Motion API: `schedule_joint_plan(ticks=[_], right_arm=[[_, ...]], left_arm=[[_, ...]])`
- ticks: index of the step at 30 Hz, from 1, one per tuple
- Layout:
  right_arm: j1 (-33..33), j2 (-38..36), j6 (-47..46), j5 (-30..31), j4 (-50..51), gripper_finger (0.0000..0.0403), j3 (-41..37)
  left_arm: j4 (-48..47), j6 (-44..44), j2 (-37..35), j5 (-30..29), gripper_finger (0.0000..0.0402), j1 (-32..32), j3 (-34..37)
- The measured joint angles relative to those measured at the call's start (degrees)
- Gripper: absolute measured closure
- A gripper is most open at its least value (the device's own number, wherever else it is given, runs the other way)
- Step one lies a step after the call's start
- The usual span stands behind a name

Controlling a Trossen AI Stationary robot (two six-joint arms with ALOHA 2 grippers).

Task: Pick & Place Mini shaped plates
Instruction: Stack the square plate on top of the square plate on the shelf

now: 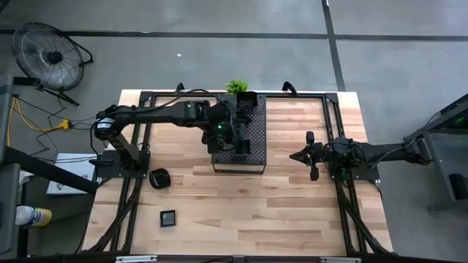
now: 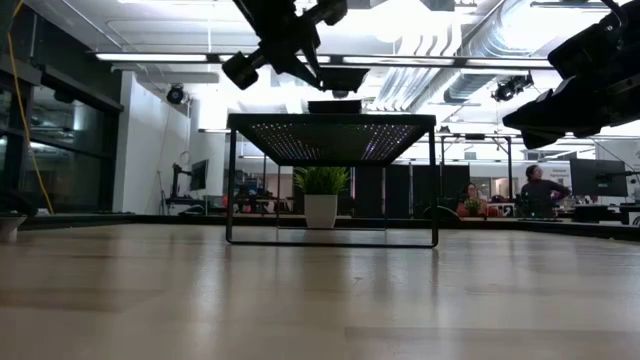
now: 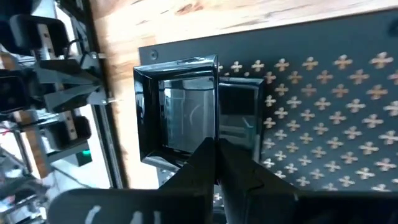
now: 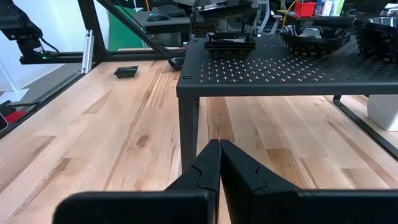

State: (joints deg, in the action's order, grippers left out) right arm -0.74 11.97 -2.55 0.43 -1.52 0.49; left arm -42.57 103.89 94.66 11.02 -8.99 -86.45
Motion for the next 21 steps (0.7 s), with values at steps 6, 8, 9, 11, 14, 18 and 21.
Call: schedule_joint_plan(ticks=[6, 8, 9, 11, 14, 18, 21], right_arm=[[-0.02, 0.00, -0.02, 0.00, 0.02, 0.0398, 0.00], [0.00, 0.00, 0.00, 0.01, 0.01, 0.0398, 0.00], [-0.02, 0.00, -0.01, 0.00, 0.00, 0.0398, 0.00], [-0.01, 0.00, -0.01, 0.00, 0.01, 0.0398, 0.00], [-0.02, 0.00, 0.00, 0.00, 0.00, 0.0398, 0.00], [-0.01, 0.00, -0.02, 0.00, 0.00, 0.0398, 0.00], [-0.02, 0.00, 0.00, 0.00, 0.00, 0.0398, 0.00]], left_arm=[[0.11, 0.34, 0.13, 0.01, 0.0394, 0.00, -0.03], [0.11, -0.15, 0.13, -0.01, 0.0394, 0.00, -0.03], [0.11, -0.33, 0.13, -0.01, 0.0394, 0.00, -0.03], [-0.13, -0.65, 0.13, -0.03, 0.0394, 0.00, -0.03], [-1.00, -0.63, 0.13, -0.94, 0.0394, 0.00, -0.03], [-0.90, -0.63, 0.17, -2.89, 0.0394, 0.00, -0.03], [-0.89, -0.63, 0.17, -2.90, 0.0394, -0.02, -0.03]])
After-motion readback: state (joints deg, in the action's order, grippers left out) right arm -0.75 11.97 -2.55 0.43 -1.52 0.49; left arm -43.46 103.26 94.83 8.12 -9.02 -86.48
